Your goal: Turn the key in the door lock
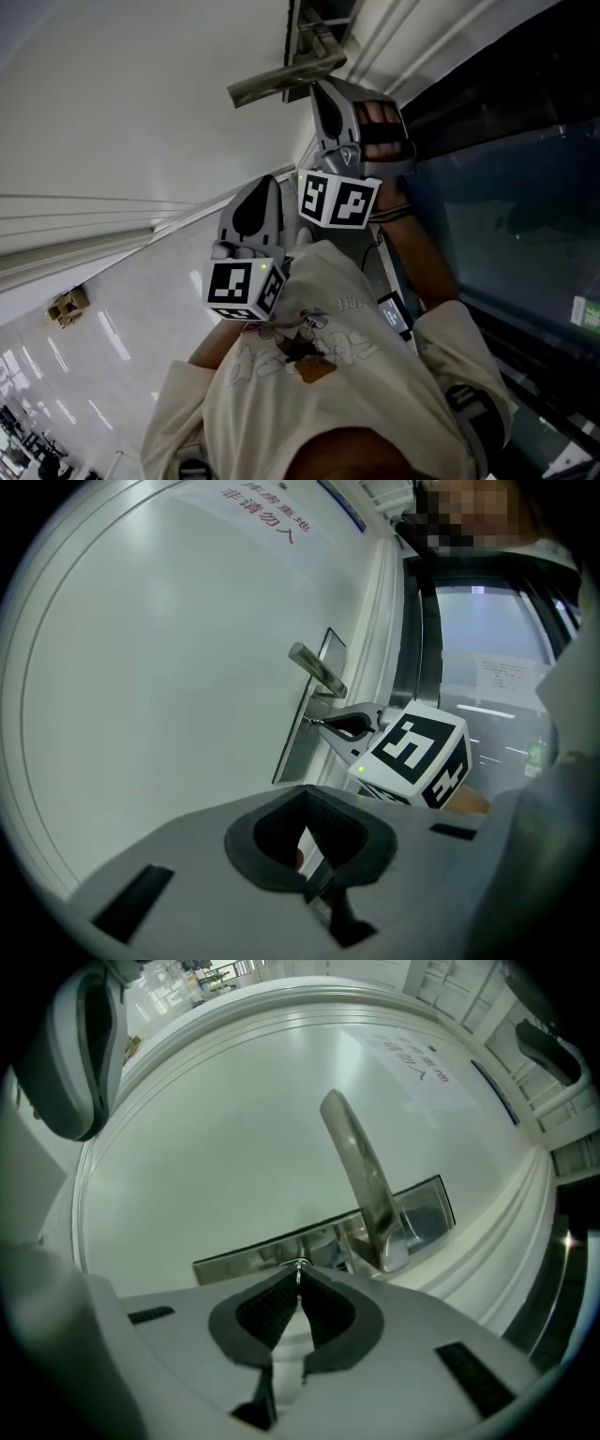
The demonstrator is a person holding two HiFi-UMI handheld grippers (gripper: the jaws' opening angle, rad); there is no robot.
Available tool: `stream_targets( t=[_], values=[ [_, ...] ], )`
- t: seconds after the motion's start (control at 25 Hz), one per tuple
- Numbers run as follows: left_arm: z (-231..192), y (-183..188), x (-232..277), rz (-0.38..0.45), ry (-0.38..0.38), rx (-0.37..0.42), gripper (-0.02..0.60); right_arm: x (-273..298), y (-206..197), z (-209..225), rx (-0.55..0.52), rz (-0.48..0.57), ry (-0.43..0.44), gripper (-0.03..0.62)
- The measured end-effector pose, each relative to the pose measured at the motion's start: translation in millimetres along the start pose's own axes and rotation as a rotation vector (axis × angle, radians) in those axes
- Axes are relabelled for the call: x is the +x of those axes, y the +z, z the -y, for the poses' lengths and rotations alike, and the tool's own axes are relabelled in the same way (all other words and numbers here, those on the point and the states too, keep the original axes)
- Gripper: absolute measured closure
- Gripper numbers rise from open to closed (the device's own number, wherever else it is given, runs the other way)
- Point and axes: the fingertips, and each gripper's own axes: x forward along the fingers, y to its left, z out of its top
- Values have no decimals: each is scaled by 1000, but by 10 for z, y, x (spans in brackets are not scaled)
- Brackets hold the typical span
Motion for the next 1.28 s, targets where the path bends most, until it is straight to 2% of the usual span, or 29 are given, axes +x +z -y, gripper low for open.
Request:
stream_targets(
  t=[0.2,0.48,0.8,1.04,1.28],
  values=[
    [-31,-9,43,-10,-5,-2,575,9,-8,21,127,13,4,579],
    [4,-26,101,-23,-19,1,575,8,-37,77,430,64,47,579],
    [17,-65,92,-36,-19,0,575,-10,-67,100,633,77,61,579],
    [28,-63,76,-36,-18,3,575,15,-71,132,905,121,111,579],
    [61,-66,49,-36,-14,5,575,7,-136,153,1230,147,187,577]
  ],
)
